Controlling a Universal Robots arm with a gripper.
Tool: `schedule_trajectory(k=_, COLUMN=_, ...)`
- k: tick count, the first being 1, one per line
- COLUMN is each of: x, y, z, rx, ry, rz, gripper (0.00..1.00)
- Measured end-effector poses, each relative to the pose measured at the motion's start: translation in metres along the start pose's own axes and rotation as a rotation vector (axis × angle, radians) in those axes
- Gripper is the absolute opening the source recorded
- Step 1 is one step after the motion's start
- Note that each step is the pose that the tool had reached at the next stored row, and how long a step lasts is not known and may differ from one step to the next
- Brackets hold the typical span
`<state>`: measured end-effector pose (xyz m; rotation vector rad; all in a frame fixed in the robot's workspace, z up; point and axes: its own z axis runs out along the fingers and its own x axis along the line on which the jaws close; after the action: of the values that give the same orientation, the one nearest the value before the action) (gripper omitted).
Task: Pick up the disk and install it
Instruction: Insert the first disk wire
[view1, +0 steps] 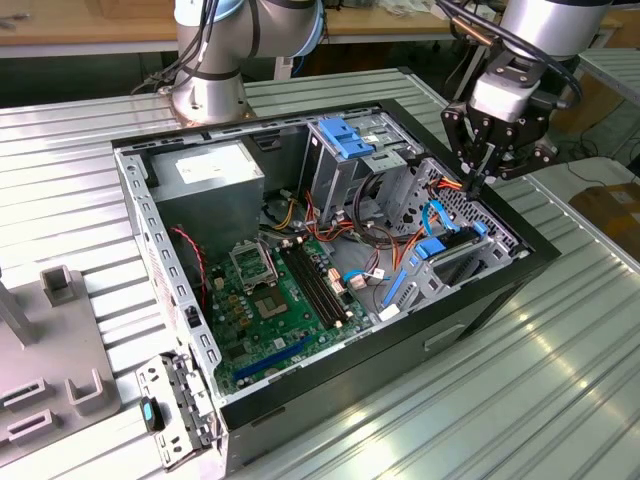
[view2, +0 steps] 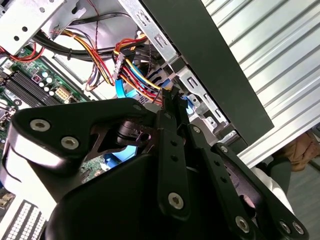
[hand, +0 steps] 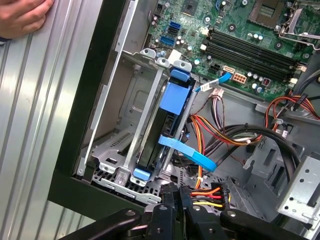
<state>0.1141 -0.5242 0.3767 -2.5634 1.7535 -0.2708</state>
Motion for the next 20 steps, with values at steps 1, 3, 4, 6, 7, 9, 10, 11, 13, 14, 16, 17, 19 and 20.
schedule_trajectory(k=1, x=0.0000, y=0.0000, z=0.0000, rx=-0.0004, ry=0.0003, rz=0.003, gripper=0.16)
schedule_trajectory(k=3, x=0.0000, y=0.0000, z=0.0000, rx=-0.0011, ry=0.0010, rz=0.008, gripper=0.16)
schedule_trajectory(k=4, x=0.0000, y=0.0000, z=0.0000, rx=-0.0014, ry=0.0012, rz=0.010, gripper=0.16)
schedule_trajectory(k=6, x=0.0000, y=0.0000, z=0.0000, rx=-0.0020, ry=0.0018, rz=0.015, gripper=0.16)
schedule_trajectory(k=7, x=0.0000, y=0.0000, z=0.0000, rx=-0.0022, ry=0.0020, rz=0.017, gripper=0.16)
schedule_trajectory(k=9, x=0.0000, y=0.0000, z=0.0000, rx=-0.0025, ry=0.0023, rz=0.019, gripper=0.16)
schedule_trajectory(k=10, x=0.0000, y=0.0000, z=0.0001, rx=-0.0029, ry=0.0026, rz=0.021, gripper=0.16)
schedule_trajectory(k=11, x=0.0000, y=0.0000, z=0.0002, rx=-0.0029, ry=0.0026, rz=0.021, gripper=0.16)
schedule_trajectory(k=13, x=0.0000, y=0.0000, z=0.0002, rx=-0.0029, ry=0.0027, rz=0.021, gripper=0.16)
schedule_trajectory(k=14, x=0.0000, y=0.0000, z=0.0003, rx=-0.0028, ry=0.0026, rz=0.021, gripper=0.16)
schedule_trajectory(k=16, x=0.0000, y=0.0000, z=0.0003, rx=-0.0029, ry=0.0026, rz=0.021, gripper=0.16)
schedule_trajectory(k=17, x=0.0000, y=0.0000, z=0.0003, rx=-0.0029, ry=0.0026, rz=0.021, gripper=0.16)
schedule_trajectory(k=19, x=0.0000, y=0.0000, z=0.0003, rx=-0.0029, ry=0.0026, rz=0.021, gripper=0.16)
schedule_trajectory(k=20, x=0.0000, y=0.0000, z=0.0003, rx=-0.0028, ry=0.0025, rz=0.021, gripper=0.16)
